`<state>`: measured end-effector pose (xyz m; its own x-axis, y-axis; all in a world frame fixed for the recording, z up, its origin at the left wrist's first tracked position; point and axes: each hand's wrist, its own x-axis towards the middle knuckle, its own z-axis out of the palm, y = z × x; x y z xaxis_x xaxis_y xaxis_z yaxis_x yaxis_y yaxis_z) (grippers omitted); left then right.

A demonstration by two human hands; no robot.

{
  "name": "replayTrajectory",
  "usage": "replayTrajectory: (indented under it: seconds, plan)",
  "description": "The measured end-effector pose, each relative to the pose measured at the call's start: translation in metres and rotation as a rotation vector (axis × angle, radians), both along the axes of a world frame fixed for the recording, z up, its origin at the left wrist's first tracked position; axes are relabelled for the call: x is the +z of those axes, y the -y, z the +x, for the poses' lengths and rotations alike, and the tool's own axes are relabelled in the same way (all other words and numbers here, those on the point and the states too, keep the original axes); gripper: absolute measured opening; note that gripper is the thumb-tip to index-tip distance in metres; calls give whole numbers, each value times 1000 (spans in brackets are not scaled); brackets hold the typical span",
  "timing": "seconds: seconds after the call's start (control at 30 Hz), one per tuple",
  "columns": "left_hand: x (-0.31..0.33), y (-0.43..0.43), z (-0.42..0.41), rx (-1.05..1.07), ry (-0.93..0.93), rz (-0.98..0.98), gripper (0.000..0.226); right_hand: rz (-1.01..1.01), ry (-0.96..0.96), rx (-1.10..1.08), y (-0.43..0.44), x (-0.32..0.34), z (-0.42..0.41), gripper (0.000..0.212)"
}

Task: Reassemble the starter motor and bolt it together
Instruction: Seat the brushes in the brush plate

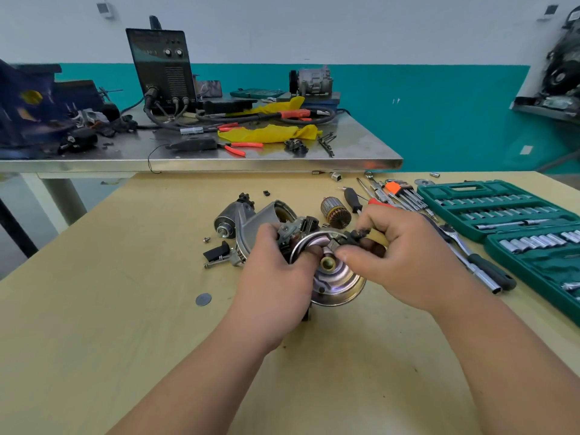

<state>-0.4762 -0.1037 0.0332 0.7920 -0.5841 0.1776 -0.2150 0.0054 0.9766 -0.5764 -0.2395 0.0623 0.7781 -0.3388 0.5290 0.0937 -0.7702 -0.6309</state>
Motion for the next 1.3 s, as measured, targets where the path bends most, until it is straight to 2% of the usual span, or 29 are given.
replayTrajectory:
  seconds: [0.13,0.23,0.33,0.4,0.63,0.73,0.87,0.97,1.17,1.3]
  plan:
    - [5,0,-1,-103,-95,-33,11,62,93,55,-7,2,-2,25]
    - [10,-2,1,-201,-204,-65,13,-51,180,56,-14,3,-2,25]
    - [11,-4,3,-173,-147,-68,12,-230,187,21,-17,9,-5,27]
    - [10,-4,2,-137,-75,-56,12,-264,151,6,-15,12,-7,29]
    - [12,-5,4,-254,-98,-55,11,-62,128,71,-14,11,-11,28]
    - [10,-5,5,-190,-63,-46,12,-53,6,11,-12,14,-12,29]
    - [6,-6,11,54,257,62,22,-365,-349,-191,-12,18,-10,38]
    - [6,-6,9,98,370,114,29,-466,-467,-260,-16,16,-5,43]
    - [5,-8,11,37,402,155,26,-425,-279,-171,-9,11,-4,41]
    - [10,-9,15,-68,362,145,19,-381,-14,-59,-8,2,-5,46]
